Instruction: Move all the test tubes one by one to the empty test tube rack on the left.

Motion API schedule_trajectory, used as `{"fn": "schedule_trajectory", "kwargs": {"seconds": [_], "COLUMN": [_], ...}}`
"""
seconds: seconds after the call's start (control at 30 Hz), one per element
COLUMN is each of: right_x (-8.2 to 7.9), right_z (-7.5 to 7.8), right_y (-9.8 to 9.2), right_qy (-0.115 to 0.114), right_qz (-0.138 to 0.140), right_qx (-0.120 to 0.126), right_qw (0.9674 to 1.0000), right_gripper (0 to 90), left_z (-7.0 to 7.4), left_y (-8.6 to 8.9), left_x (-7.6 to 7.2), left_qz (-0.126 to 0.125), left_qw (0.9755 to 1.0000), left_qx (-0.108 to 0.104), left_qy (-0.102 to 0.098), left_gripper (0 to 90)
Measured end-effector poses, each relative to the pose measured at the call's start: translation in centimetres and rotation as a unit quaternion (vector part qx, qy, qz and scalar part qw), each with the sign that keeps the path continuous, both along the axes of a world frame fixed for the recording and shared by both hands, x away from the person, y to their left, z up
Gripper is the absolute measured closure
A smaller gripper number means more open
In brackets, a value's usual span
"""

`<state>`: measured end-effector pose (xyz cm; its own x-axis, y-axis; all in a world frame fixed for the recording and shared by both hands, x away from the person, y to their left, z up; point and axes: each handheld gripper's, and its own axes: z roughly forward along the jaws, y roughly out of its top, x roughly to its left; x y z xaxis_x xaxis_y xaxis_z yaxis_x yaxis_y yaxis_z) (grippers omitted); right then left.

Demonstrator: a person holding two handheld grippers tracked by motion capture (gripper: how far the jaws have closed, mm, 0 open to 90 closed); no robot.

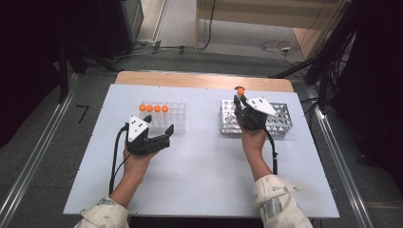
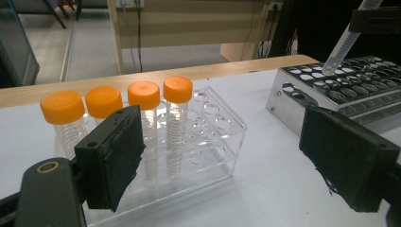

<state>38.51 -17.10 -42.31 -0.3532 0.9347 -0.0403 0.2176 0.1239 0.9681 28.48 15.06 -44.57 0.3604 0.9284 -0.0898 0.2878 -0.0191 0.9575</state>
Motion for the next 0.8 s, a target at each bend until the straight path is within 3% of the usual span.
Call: {"fn": "schedule_trajectory", "kwargs": {"seconds": [0.53, 0.8], "right_x": [-1.8, -2.8], "right_z": [0.4, 0.1], "right_y": [1.0, 3.0], "right_qy": [0.007, 0.023], "right_qz": [0.05, 0.1], "right_qx": [0.002, -0.006], "right_qw": [0.9987, 0.9947], "right_gripper": [72.3, 72.3], "left_z": [0.0, 0.2], "left_y": [-0.2, -0.2], "left_x": [0.0, -0.1], "left_qz": [0.001, 0.003], "left_qw": [1.0, 1.0], "left_qx": [-0.001, -0.007], "left_qy": [-0.001, -0.005], "left_gripper": [15.2, 16.1]}}
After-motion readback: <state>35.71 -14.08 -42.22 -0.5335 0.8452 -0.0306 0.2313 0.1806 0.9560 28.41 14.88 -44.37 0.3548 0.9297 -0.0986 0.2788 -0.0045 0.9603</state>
